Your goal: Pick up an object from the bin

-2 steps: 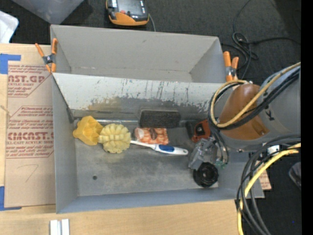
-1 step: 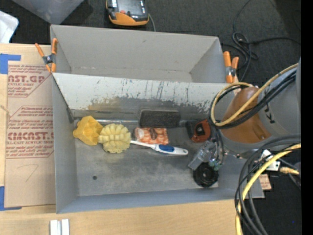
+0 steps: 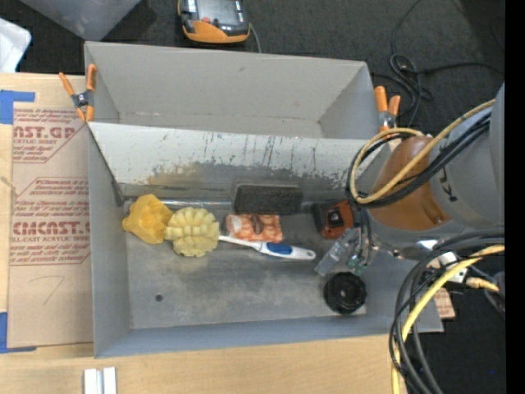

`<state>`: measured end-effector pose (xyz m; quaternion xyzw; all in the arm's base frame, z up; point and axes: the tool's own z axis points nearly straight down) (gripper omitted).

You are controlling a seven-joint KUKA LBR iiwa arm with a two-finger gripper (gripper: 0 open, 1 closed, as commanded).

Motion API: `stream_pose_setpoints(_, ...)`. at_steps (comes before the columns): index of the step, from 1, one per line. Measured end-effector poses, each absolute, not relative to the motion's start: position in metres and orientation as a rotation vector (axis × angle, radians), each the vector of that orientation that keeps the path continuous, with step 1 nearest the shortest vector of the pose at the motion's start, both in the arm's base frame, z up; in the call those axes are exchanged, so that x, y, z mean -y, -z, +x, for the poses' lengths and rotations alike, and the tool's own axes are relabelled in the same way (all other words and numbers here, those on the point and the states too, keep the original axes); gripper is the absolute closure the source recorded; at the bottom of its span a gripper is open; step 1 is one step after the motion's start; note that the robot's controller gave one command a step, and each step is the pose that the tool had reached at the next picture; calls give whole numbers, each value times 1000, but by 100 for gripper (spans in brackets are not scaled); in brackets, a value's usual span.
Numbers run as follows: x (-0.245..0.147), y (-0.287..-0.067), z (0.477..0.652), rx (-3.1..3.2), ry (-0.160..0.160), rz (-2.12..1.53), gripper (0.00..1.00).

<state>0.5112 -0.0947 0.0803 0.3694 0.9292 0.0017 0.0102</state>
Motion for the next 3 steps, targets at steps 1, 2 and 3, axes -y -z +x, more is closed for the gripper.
stream_pose_setpoints(1, 95, -80, 511, -2900, -4, 1153, 100)
stream_pose_setpoints(2, 95, -80, 511, -2900, -4, 1153, 100)
stream_pose_setpoints(3, 95, -80, 511, -2901, -3, 1153, 100)
